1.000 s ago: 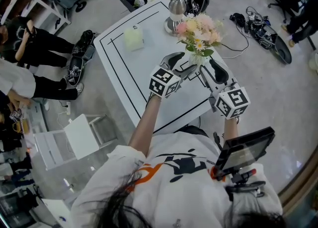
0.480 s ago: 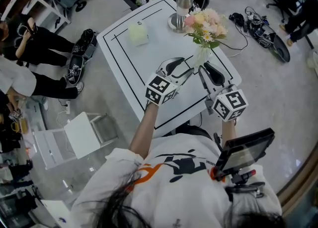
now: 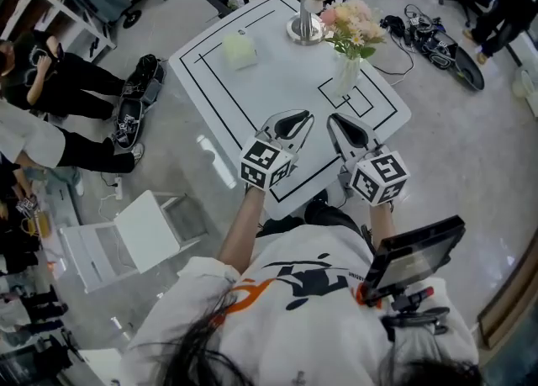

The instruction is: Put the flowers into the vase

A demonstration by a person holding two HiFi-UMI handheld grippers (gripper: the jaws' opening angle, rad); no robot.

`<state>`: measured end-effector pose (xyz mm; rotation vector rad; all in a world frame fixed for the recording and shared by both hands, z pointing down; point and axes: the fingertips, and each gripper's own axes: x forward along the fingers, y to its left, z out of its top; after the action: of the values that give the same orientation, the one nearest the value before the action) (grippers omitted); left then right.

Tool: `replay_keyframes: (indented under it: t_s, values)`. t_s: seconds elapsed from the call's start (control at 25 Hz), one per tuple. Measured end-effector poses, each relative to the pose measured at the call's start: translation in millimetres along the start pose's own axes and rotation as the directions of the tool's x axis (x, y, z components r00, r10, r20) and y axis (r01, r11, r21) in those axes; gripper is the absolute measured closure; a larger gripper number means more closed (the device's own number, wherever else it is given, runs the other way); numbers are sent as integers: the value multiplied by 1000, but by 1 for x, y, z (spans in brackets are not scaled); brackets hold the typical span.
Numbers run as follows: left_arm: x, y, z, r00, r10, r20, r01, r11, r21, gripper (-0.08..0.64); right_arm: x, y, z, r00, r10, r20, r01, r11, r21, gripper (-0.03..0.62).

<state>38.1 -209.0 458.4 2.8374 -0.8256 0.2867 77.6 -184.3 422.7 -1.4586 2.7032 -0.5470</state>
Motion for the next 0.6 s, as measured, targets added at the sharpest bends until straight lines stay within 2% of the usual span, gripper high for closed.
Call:
replay_keyframes:
  t_s: [0.16, 0.6]
  values:
    - [-28, -11, -2, 1000, -22, 10, 22, 1000, 11, 548, -5, 23, -5, 999, -27, 24, 27, 999, 21, 563]
    - [-78, -44, -26, 994, -110, -2, 110, 994, -10, 549, -38, 67, -29, 988, -143, 50, 140, 988, 58, 569]
